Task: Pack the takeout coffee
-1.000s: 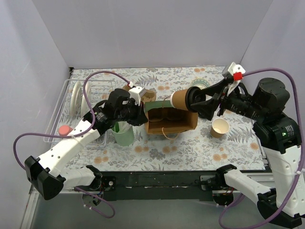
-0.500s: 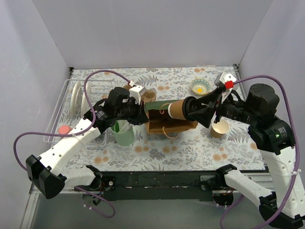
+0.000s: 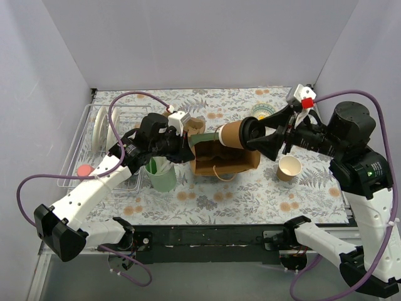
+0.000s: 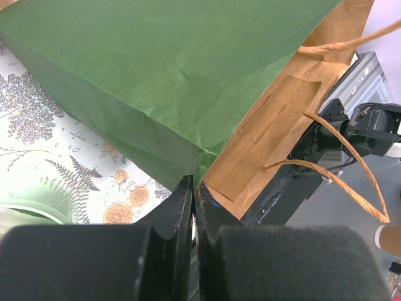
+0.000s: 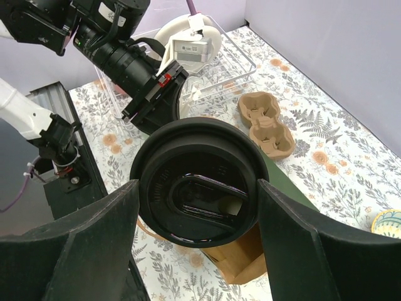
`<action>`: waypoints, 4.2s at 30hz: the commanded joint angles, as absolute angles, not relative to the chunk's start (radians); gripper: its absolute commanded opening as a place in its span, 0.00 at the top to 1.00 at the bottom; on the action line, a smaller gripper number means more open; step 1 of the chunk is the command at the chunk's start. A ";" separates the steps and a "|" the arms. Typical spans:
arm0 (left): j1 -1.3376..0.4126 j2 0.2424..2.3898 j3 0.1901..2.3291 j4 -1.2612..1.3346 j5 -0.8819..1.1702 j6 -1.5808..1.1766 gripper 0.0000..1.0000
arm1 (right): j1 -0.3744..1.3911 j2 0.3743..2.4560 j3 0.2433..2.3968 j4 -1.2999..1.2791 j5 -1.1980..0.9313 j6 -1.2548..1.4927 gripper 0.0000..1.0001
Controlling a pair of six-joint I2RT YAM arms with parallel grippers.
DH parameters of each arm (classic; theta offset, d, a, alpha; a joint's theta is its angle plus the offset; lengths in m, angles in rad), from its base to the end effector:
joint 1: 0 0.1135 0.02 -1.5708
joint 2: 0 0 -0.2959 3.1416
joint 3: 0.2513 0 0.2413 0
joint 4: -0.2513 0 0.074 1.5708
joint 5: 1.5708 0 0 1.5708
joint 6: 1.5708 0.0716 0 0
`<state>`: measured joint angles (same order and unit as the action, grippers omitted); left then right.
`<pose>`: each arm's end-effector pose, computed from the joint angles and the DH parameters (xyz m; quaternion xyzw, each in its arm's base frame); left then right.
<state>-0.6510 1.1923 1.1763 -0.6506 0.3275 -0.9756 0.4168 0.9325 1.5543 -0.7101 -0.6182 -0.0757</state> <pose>0.1903 -0.1739 0.3570 -0.0731 0.8873 -0.4139 0.1896 0.1026 0.0908 0.5244 -0.3705 0.6314 0.3303 0.5958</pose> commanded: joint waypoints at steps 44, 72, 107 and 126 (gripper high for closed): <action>-0.638 1.098 1.052 -0.476 0.468 -0.827 1.00 | 0.913 0.976 1.028 -0.391 0.084 -0.764 0.66; -0.634 1.033 1.017 -0.485 0.270 -0.997 0.58 | 0.911 1.124 1.005 -0.265 -0.018 -0.721 0.73; -0.644 1.039 0.969 -0.413 0.298 -0.971 0.99 | 0.913 1.132 1.016 -0.248 0.072 -0.670 0.76; -0.644 1.046 0.974 -0.430 0.360 -0.888 1.00 | 0.885 1.195 0.977 -0.219 0.060 -0.963 0.75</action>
